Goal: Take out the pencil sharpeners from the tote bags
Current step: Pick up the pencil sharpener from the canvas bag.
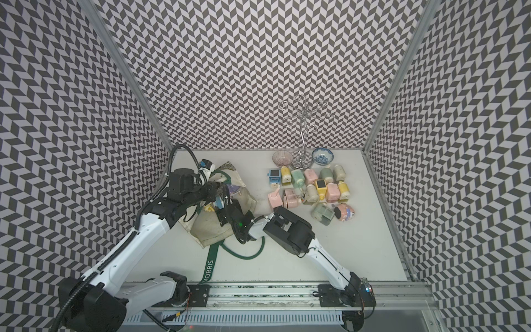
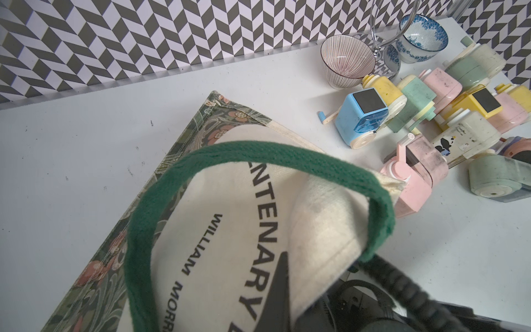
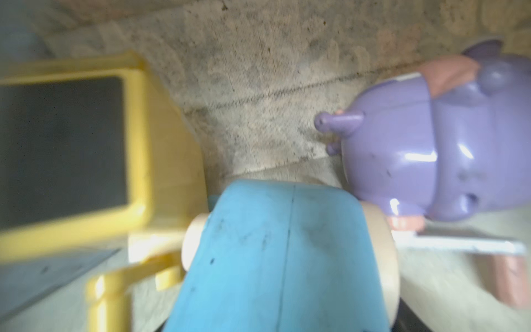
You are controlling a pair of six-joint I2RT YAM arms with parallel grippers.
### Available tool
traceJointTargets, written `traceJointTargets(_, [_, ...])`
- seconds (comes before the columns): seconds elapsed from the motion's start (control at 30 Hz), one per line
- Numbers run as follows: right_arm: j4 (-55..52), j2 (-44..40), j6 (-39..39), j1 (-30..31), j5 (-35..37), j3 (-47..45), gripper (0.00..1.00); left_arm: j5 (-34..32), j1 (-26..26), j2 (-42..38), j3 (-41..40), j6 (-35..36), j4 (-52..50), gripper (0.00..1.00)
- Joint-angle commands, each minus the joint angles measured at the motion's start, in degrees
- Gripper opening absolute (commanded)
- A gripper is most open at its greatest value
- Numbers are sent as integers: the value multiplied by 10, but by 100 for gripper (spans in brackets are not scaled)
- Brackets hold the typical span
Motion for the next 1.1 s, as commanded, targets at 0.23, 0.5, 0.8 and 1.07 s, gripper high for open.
traceJointTargets(0.23, [40, -180, 2, 12, -27, -166, 60, -14, -4, -15, 0, 6, 12, 0])
traceJointTargets(0.5, [-36, -352, 18, 18, -24, -304, 59, -24, -4, -13, 1, 6, 9, 0])
traceJointTargets(0.8, [-105, -555, 36, 0, 59, -460, 59, -25, -4, -9, 1, 6, 6, 0])
traceJointTargets(1.07, [-157, -632, 114, -91, 19, -540, 58, -20, -4, -5, 3, 6, 5, 0])
